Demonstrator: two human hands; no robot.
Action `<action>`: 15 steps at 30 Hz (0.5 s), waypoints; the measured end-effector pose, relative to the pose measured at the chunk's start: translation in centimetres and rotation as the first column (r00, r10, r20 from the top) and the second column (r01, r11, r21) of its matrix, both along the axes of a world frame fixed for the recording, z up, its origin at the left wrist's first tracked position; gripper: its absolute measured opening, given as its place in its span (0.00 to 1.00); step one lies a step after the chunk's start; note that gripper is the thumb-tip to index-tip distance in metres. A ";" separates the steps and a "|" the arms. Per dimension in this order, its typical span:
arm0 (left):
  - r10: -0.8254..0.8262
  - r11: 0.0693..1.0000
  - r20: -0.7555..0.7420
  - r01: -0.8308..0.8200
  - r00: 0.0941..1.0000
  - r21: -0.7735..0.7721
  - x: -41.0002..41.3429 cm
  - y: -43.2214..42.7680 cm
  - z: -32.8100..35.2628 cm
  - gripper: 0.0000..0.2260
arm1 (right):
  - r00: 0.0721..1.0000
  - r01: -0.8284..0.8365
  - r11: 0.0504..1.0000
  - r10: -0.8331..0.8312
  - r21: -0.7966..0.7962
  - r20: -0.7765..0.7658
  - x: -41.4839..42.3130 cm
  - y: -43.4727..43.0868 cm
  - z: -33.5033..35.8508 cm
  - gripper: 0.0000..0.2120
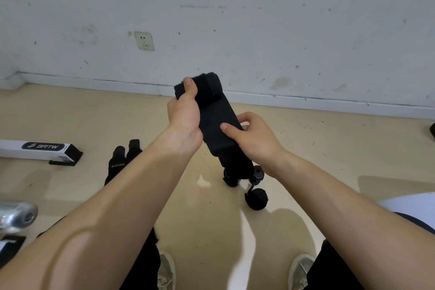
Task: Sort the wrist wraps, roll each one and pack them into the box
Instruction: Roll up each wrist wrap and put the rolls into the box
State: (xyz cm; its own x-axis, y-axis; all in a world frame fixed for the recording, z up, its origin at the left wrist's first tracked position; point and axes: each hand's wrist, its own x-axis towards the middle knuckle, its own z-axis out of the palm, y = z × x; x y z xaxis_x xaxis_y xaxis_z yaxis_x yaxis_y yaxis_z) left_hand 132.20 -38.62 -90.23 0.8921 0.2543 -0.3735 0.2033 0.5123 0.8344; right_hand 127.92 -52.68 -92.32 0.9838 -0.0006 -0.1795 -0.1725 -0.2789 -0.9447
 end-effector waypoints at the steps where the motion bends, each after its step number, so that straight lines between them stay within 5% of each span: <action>1: 0.017 1.000 0.009 -0.017 1.000 -0.001 0.2 0.3 0.1 0.26 | 1.000 0.027 0.998 -0.027 0.055 -0.013 -0.2 -0.1 0.3 0.16; 5: 0.066 0.998 0.005 -0.065 0.998 -0.027 0.9 1.5 0.5 0.23 | 1.000 -0.005 0.982 0.007 0.190 -0.008 -1.1 -0.3 0.8 0.15; 11: 0.111 0.993 -0.002 -0.111 0.994 -0.037 1.3 2.4 0.5 0.22 | 0.986 -0.164 0.986 0.164 0.030 0.021 -1.5 -0.5 0.0 0.10; 15: 0.178 0.983 0.009 -0.178 0.984 -0.036 1.7 3.2 0.9 0.21 | 0.987 -0.158 0.986 0.155 -0.062 -0.048 -1.3 -1.0 0.0 0.22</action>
State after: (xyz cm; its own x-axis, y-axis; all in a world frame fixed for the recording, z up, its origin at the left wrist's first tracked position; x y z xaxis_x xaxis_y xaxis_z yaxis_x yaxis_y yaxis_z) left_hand 133.87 -35.40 -89.34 0.8381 0.3968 -0.3744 0.0963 0.5679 0.8174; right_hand 126.62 -53.66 -92.33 0.9641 0.1393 -0.2260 -0.1618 -0.3666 -0.9162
